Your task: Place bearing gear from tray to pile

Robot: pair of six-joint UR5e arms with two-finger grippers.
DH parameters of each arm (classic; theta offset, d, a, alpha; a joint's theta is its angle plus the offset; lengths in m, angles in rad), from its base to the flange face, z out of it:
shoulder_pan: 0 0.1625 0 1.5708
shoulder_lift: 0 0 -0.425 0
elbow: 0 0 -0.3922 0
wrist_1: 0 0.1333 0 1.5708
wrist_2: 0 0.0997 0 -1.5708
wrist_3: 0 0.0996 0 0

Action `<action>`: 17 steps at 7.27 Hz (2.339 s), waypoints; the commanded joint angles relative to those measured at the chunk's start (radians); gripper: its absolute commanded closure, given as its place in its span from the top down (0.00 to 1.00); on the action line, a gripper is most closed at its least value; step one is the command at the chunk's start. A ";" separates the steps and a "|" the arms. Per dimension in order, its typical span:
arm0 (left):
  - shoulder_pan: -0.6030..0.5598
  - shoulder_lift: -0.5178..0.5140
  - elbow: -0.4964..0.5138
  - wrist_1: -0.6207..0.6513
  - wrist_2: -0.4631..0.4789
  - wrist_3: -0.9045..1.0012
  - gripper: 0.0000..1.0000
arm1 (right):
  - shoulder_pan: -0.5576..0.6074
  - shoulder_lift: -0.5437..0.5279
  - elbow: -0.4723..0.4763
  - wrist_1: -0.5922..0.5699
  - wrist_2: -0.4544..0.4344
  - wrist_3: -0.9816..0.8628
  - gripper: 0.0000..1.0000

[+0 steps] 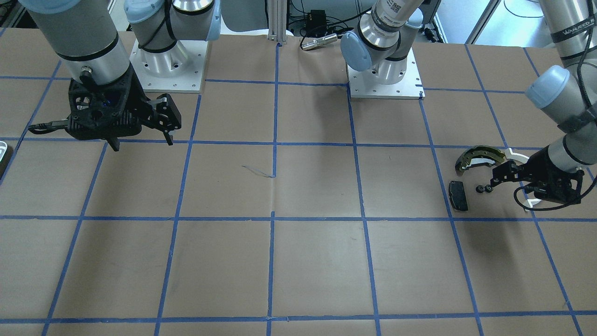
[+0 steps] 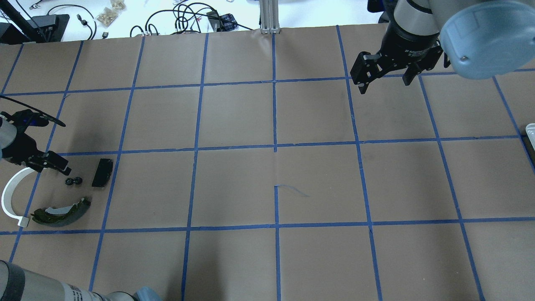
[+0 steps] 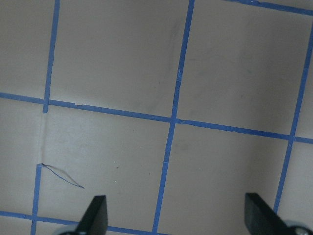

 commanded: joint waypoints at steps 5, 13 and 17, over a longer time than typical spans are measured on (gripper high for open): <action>-0.454 0.108 0.280 -0.328 -0.019 -0.505 1.00 | 0.000 0.000 0.002 -0.002 -0.001 0.000 1.00; -0.584 0.317 0.153 -0.455 -0.047 -0.586 1.00 | -0.003 0.000 0.002 0.001 -0.001 0.000 1.00; -0.582 0.335 0.131 -0.443 -0.042 -0.586 1.00 | -0.005 0.000 0.002 -0.002 -0.003 -0.002 1.00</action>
